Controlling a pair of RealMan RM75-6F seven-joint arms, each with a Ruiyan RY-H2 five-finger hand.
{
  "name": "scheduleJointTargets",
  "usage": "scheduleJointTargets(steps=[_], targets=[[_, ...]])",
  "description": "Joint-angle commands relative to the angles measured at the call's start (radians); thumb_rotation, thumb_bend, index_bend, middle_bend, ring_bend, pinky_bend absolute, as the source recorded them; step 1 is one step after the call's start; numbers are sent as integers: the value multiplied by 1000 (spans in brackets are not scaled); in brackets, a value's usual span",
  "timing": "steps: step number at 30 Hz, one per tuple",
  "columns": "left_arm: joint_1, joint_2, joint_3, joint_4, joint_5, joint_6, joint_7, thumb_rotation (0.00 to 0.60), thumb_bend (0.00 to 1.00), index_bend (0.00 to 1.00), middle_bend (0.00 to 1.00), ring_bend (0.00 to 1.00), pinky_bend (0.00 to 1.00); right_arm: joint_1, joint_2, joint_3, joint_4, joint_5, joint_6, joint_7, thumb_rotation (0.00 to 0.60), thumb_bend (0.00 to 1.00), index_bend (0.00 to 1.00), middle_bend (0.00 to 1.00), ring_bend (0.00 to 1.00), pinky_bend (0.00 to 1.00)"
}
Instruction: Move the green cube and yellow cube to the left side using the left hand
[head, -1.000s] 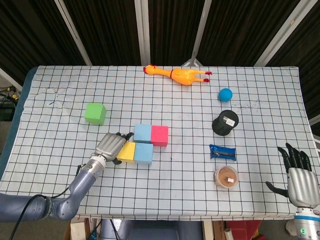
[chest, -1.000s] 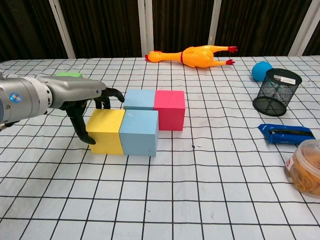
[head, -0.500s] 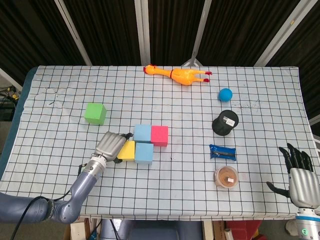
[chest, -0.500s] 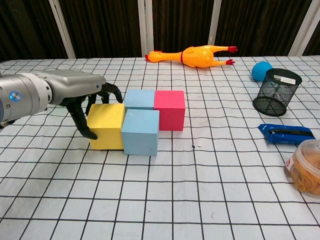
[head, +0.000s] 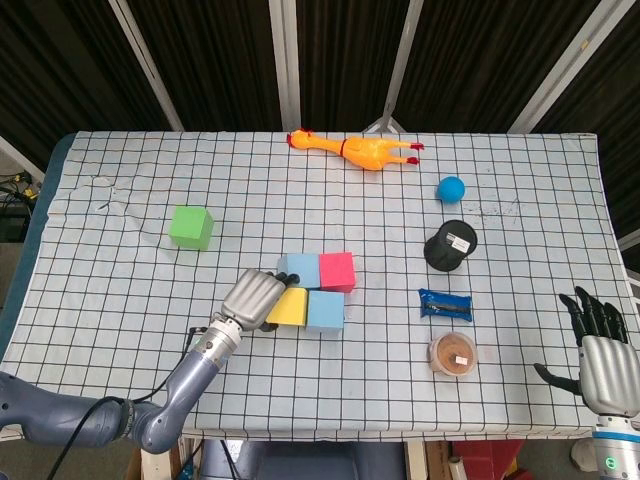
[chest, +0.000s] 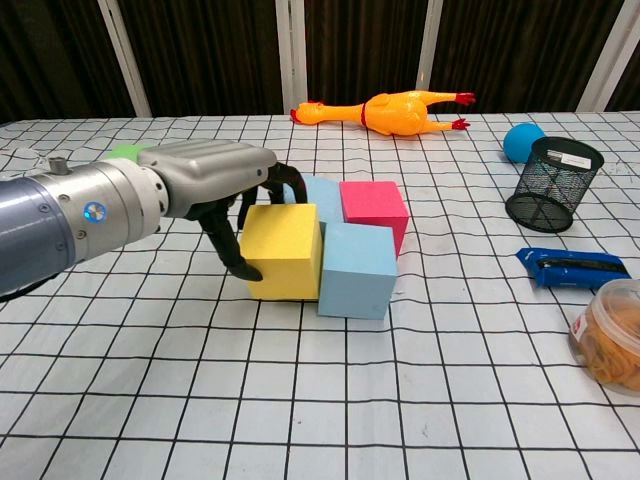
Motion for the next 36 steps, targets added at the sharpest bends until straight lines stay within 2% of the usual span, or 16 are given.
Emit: scheduleJointTargets(steps=[1, 8, 16, 20, 23, 26, 29, 31, 32, 36], targets=[[-5, -52, -9, 51, 76, 21, -15, 600, 293, 273, 566, 500, 651, 1, 0, 1, 1, 3, -2, 0, 600, 40, 121, 0, 64, 0], [4, -87, -20, 144, 97, 94, 71, 600, 284, 266, 566, 505, 651, 2, 1, 3, 2, 12, -6, 2, 600, 40, 121, 0, 64, 0], [21, -91, -26, 314, 56, 165, 242, 600, 275, 271, 563, 510, 651, -1, 6, -2, -3, 6, -6, 9, 600, 40, 121, 0, 64, 0], [31, -79, -34, 410, 70, 224, 307, 600, 270, 269, 561, 510, 651, -4, 12, -2, -5, 7, -5, 18, 600, 40, 121, 0, 64, 0], [42, -69, -50, 470, 101, 274, 303, 600, 270, 270, 557, 510, 651, -6, 14, -1, -7, 3, 1, 24, 600, 39, 121, 0, 64, 0], [58, -56, -71, 502, 148, 329, 247, 600, 269, 272, 548, 510, 650, -7, 13, -2, -6, 2, 1, 26, 600, 39, 121, 0, 64, 0], [75, -32, -75, 474, 204, 355, 158, 600, 262, 280, 547, 510, 649, -5, 13, -2, -6, 4, -3, 24, 600, 39, 121, 0, 64, 0], [102, 1, -83, 373, 215, 348, 61, 600, 260, 288, 546, 510, 649, -4, 13, -3, -7, 2, -4, 23, 600, 39, 121, 0, 64, 0], [124, 30, -85, 285, 212, 334, -3, 600, 260, 288, 545, 510, 649, -5, 13, -3, -7, 1, -3, 23, 600, 39, 121, 0, 64, 0], [178, 136, -52, 88, 211, 302, -65, 600, 259, 276, 541, 510, 647, -7, 14, -3, -7, -1, 1, 26, 600, 40, 121, 0, 64, 0]])
